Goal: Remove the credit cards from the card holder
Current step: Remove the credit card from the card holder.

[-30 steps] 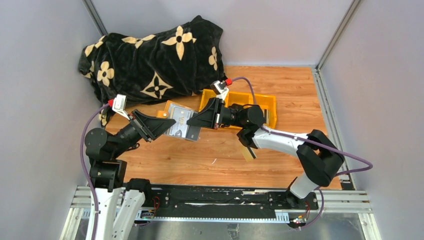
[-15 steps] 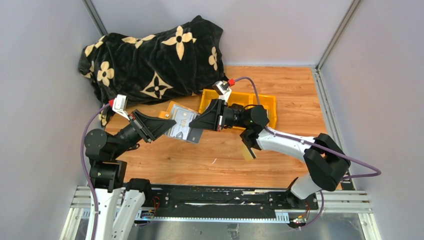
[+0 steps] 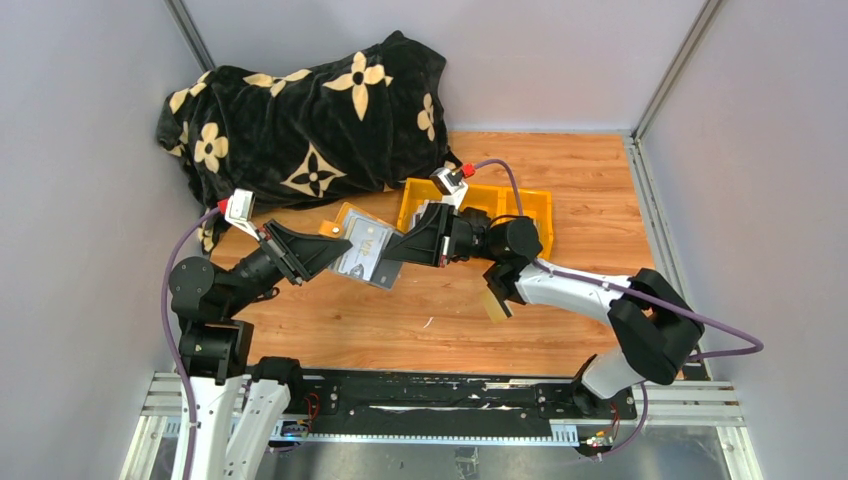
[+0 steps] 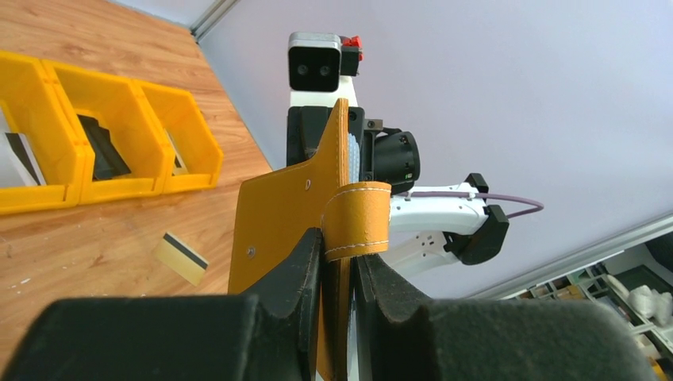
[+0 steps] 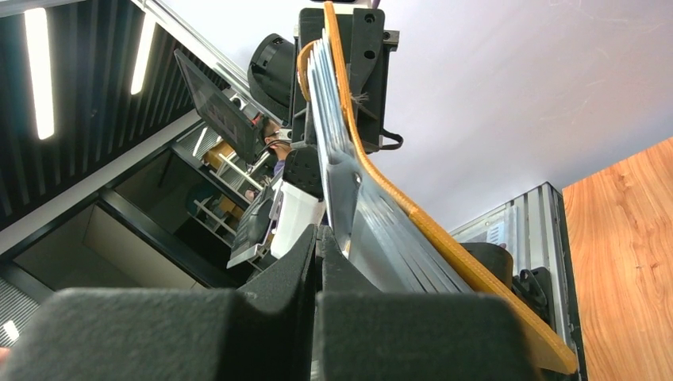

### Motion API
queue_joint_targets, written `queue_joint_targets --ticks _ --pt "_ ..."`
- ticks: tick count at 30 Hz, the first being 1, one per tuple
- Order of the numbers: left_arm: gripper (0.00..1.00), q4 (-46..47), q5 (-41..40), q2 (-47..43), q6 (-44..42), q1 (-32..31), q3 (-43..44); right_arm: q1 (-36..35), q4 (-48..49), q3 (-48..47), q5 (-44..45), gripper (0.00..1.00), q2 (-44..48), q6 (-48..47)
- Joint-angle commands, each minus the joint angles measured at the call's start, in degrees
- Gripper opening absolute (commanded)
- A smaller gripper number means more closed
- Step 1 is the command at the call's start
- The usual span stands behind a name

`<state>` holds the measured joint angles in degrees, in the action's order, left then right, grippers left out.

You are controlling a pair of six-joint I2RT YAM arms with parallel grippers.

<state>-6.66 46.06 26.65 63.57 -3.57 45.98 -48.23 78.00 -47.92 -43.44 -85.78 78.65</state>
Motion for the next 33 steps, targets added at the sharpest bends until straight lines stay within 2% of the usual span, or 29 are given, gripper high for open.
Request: queue_joint_targets --ticks 1,2,7,11,17,23,29,33 --pt "0.13 1.1 -0.6 -0.6 -0.1 0.0 2.1 0.4 3.1 0.4 0.3 0.00 1.9 -0.5" --pt "0.12 1.0 -0.7 -0.6 -0.2 0.0 2.1 0.1 3.3 -0.1 0.2 0.05 1.7 -0.4" --pt "0.10 0.5 -1.5 -0.5 -0.7 0.1 2.3 -1.2 2.7 -1.4 1.3 0.45 1.0 -0.8" --pt "0.09 0.2 -1.7 -0.5 -0.8 0.1 2.7 -1.9 -0.4 -1.4 2.5 0.54 0.3 -2.1" --pt "0.09 -0.1 -1.9 -0.5 -1.2 0.1 2.8 -3.2 0.3 -4.7 3.8 0.56 -2.3 -1.2" --pt "0.08 -1.5 -2.9 -0.6 -2.6 0.1 2.9 -4.0 10.6 -9.2 5.5 0.50 -7.1 5.9" --pt "0.07 -5.6 -8.2 -1.4 -6.9 0.1 3.1 -4.2 13.5 -9.2 9.0 0.44 -5.9 5.6" --pt "0.06 -6.3 -10.5 -1.3 -8.4 0.1 2.5 -4.2 13.5 -10.1 9.4 0.46 -5.1 5.8"
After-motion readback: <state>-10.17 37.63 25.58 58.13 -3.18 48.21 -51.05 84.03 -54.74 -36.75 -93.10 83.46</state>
